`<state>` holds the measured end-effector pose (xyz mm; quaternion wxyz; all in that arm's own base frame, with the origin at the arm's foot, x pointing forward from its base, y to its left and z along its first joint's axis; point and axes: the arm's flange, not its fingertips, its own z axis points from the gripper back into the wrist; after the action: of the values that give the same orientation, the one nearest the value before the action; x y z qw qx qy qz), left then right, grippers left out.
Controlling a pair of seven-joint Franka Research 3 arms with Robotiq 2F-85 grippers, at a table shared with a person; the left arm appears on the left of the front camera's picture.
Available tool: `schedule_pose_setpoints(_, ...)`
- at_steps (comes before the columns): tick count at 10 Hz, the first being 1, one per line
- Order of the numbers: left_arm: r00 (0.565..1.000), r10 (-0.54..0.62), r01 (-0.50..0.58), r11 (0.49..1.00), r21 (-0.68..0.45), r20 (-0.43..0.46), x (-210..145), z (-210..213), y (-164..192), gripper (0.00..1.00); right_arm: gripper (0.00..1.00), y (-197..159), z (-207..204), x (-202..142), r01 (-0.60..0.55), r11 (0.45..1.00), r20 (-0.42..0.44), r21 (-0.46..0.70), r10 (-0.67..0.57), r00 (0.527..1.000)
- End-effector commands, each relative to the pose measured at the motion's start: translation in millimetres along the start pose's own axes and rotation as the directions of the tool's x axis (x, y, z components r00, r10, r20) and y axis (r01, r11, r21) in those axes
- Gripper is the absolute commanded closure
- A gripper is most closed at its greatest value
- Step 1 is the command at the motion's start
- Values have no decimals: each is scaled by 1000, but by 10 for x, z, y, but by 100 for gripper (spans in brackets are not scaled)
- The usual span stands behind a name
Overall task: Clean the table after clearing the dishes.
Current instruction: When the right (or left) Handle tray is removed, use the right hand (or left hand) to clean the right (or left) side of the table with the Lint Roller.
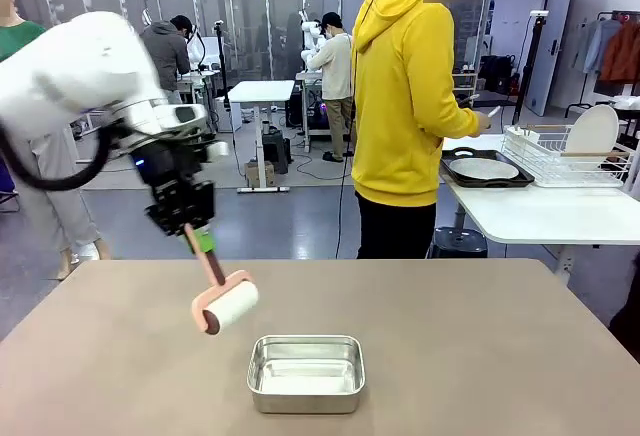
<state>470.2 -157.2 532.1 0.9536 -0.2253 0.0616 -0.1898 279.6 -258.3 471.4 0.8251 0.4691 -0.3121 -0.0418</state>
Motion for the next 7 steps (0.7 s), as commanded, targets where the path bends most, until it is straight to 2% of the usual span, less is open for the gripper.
schedule_pose_setpoints(1, 982, 5, 2, 999, -38, 187, -544, -189, 316, 90, 0, 13, -10, -10, -16, 1000, 7, 9, 16, 1000)
schedule_pose_setpoints(2, 973, 41, -37, 999, -24, 229, -710, -214, 558, 90, 0, 13, -10, -10, -16, 1000, 7, 9, 16, 1000)
schedule_pose_setpoints(4, 912, 78, -39, 994, -105, 403, -760, -334, 854, 90, 0, 13, -10, -10, -16, 1000, 7, 9, 16, 1000)
schedule_pose_setpoints(5, 911, 98, -89, 995, -42, 400, -692, -414, 939, 90, 0, 13, -10, -10, -16, 1000, 7, 9, 16, 1000)
schedule_pose_setpoints(6, 907, 62, -60, 998, -18, 417, -570, -480, 972, 90, 0, 13, -10, -10, -16, 1000, 7, 9, 16, 1000)
schedule_pose_setpoints(7, 929, 116, -99, 993, -66, 351, -812, -275, 989, 90, 0, 13, -10, -10, -16, 1000, 7, 9, 16, 1000)
